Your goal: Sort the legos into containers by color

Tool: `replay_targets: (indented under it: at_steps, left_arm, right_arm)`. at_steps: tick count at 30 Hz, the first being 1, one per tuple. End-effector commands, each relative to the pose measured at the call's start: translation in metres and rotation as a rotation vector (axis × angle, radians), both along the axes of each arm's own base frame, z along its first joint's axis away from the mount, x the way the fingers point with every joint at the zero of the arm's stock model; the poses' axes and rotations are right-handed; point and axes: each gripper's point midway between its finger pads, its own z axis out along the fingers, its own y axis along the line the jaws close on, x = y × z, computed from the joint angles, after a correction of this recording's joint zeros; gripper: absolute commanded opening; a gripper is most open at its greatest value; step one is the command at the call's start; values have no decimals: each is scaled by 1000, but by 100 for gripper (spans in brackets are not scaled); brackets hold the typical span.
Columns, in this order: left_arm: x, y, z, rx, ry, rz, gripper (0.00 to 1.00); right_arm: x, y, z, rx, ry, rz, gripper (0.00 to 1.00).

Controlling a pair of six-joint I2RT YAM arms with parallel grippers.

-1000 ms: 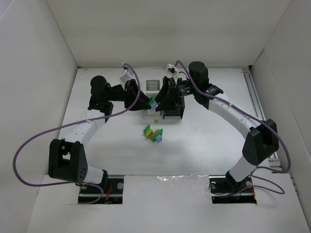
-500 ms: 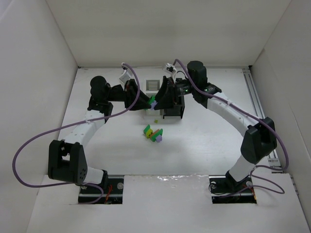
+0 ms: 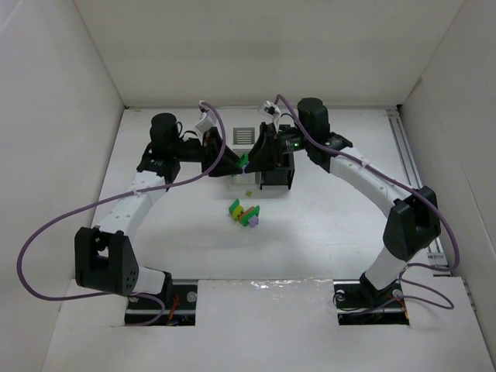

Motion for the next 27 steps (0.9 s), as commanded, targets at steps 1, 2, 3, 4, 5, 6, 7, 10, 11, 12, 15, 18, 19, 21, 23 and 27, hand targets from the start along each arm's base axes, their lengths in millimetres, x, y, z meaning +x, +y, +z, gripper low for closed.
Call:
replay_targets:
  at_steps: [1, 2, 3, 4, 5, 6, 7, 10, 11, 12, 15, 18, 19, 21, 23, 27]
  left_arm:
    - [2, -8, -4, 87, -119, 7, 0]
    - [2, -9, -3, 86, -110, -2, 0]
    - [2, -9, -2, 83, -103, 0, 0]
    - [2, -10, -4, 81, -94, -9, 0]
    - [3, -10, -3, 79, -102, -8, 7]
    - [1, -10, -2, 76, -93, -6, 11]
    - [2, -10, 3, 65, -120, 6, 14]
    - [1, -7, 7, 45, -116, 25, 26]
    - [0, -7, 4, 48, -107, 24, 27]
    - [0, -7, 4, 48, -107, 24, 28]
    - [0, -4, 4, 45, -97, 22, 35]
    - [-3, -4, 8, 40, -105, 14, 43]
    - [-3, -4, 7, 40, -114, 13, 48]
    - [-5, -3, 6, 41, -107, 4, 49]
    - [-8, -3, 3, 43, -112, -12, 51]
    - [-13, -2, 7, 39, -112, -36, 52]
  right_arm:
    - [-22, 10, 32, 71, -85, 103, 32]
    - [-22, 10, 32, 71, -85, 103, 28]
    - [-22, 10, 32, 71, -85, 103, 21]
    - [-26, 12, 29, 67, -77, 112, 17]
    - [-25, 12, 29, 65, -78, 103, 13]
    - [-25, 12, 24, 59, -67, 103, 5]
    - [-25, 12, 24, 59, -67, 103, 2]
    - [-28, 9, 24, 59, -77, 95, 0]
    - [-31, 7, 24, 59, -76, 95, 0]
    - [-26, 5, 20, 51, -68, 74, 0]
    - [-27, 3, 23, 55, -90, 56, 0]
    - [-28, 2, 23, 56, -98, 57, 0]
    - [-28, 2, 23, 56, -98, 57, 0]
    - [-28, 2, 23, 56, -98, 57, 0]
    - [-28, 2, 23, 56, -98, 57, 0]
    - [-23, 0, 21, 50, -102, 38, 0]
